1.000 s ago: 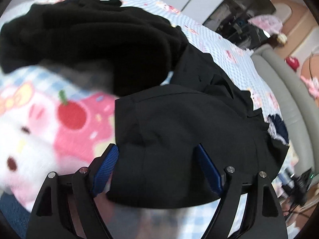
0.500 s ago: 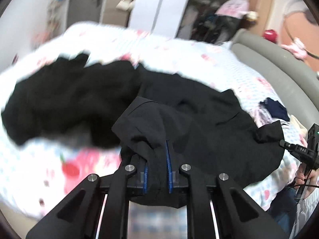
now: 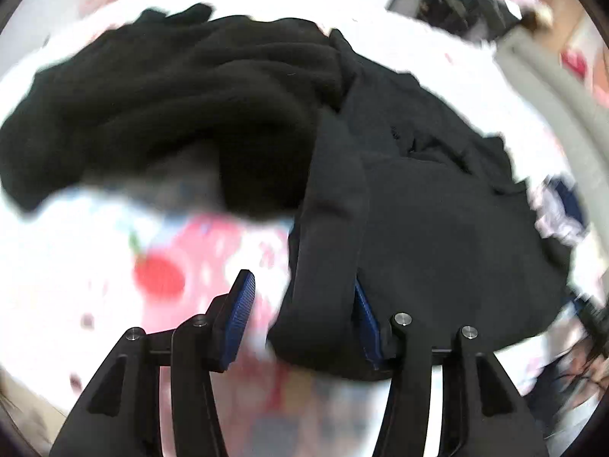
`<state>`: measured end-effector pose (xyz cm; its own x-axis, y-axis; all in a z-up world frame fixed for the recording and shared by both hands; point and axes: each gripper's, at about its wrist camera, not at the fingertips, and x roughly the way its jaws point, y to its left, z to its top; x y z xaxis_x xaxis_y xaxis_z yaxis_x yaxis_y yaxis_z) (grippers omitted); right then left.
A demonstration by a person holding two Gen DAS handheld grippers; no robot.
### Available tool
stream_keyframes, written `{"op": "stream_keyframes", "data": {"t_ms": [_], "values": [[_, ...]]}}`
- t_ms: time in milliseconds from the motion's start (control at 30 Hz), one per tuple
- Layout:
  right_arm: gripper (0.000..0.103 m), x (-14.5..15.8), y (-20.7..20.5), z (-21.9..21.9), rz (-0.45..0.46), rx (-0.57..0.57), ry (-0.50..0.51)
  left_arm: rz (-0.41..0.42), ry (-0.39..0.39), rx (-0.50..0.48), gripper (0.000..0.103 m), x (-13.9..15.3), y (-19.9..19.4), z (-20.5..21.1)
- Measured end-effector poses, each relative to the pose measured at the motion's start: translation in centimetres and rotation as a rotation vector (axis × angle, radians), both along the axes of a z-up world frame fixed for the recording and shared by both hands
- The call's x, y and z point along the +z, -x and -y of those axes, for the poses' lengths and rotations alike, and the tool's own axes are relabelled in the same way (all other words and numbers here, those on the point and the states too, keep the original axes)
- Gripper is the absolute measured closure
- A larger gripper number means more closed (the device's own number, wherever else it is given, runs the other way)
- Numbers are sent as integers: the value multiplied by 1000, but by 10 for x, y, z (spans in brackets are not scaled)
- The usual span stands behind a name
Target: Fold clothes
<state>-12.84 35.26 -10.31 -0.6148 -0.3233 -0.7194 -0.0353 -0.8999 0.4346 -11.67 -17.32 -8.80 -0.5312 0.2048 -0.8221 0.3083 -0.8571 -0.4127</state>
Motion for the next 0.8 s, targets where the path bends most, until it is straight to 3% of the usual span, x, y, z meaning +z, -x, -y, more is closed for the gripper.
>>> {"op": "stream_keyframes", "data": {"t_ms": [33,133,233,300,400,500,600,700,800], "values": [[67,1,-8,-7,22,-17,61,0,-88,40,41,-1,-14,6],[66,-12,-30,-18,147,-5,211,-28,-262,70,39,-10,-30,5],[66,-24,-47,-12,194,35,231,-61,-425,88,36,-19,-43,2],[57,-35,-47,-5,214,61,237,-72,-505,103,35,-30,-46,0],[48,-41,-41,-1,158,45,289,-39,-520,175,35,-57,-28,-1],[38,-42,-31,-1,104,-11,348,-74,-529,236,35,-61,-15,3],[37,-53,-27,-1,89,-85,382,-63,-411,208,35,-53,-3,-15],[40,-49,-28,4,80,-130,346,-82,-256,146,45,-26,5,-38],[50,-21,-30,9,6,-84,289,-154,-226,108,52,-5,5,-41]]}}
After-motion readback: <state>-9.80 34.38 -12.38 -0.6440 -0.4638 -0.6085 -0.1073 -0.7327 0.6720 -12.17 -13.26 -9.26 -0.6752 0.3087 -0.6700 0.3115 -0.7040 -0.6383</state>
